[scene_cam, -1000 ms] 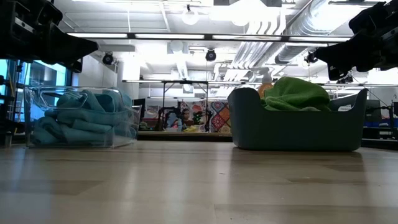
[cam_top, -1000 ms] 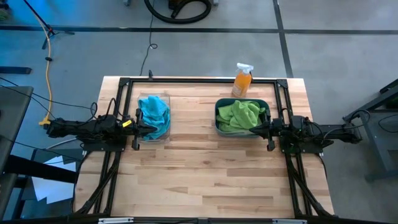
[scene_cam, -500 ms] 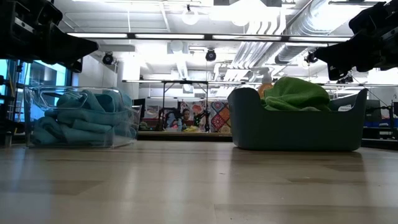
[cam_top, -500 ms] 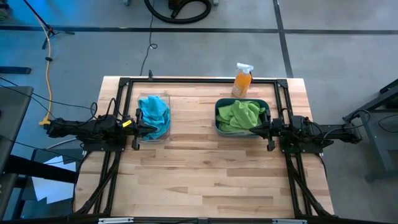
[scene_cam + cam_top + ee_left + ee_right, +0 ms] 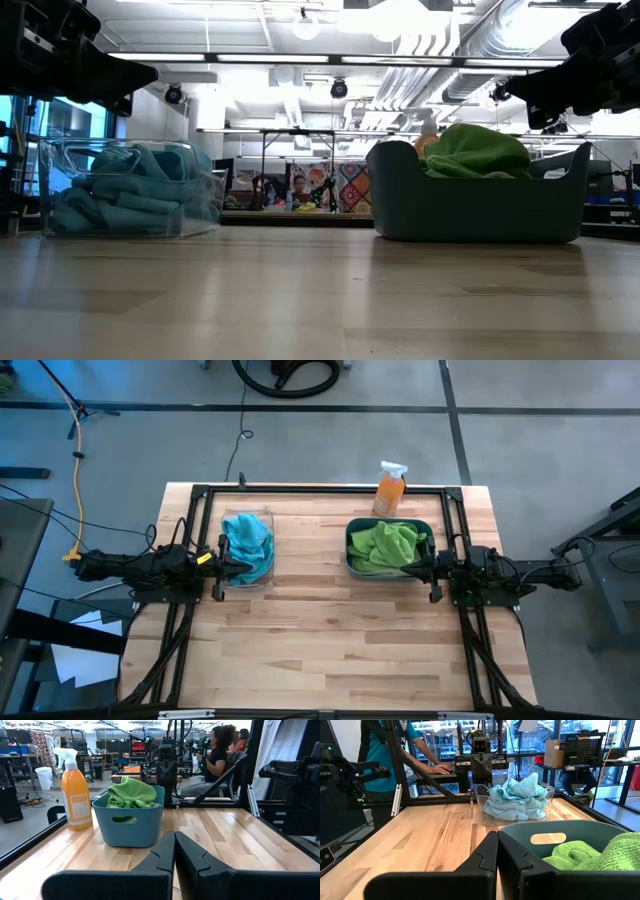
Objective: Sort microfiber towel by color & place in baskets
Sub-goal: Return to Home Position
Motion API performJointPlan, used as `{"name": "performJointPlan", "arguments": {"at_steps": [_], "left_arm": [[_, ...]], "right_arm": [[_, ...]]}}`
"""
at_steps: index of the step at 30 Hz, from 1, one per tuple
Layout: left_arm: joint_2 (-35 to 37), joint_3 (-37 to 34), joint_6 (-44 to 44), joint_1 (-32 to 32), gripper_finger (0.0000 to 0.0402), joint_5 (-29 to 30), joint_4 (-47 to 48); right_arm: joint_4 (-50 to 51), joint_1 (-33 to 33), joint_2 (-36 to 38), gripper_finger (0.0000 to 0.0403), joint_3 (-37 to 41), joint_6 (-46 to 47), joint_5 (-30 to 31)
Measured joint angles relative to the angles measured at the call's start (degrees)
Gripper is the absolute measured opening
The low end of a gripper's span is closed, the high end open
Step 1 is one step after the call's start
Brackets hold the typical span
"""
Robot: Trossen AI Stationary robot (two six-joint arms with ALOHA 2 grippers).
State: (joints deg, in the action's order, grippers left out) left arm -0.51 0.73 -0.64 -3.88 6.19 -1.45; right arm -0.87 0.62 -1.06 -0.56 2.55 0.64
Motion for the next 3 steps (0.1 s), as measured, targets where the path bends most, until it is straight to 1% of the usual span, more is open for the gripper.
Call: {"name": "performJointPlan", "arguments": {"at_steps": [3], "left_arm": [[0.0,0.0,0.0,0.0,0.0000,0.0,0.0]], "right_arm": [[0.0,0.0,0.0,0.0000,0.0,0.0,0.0]]}}
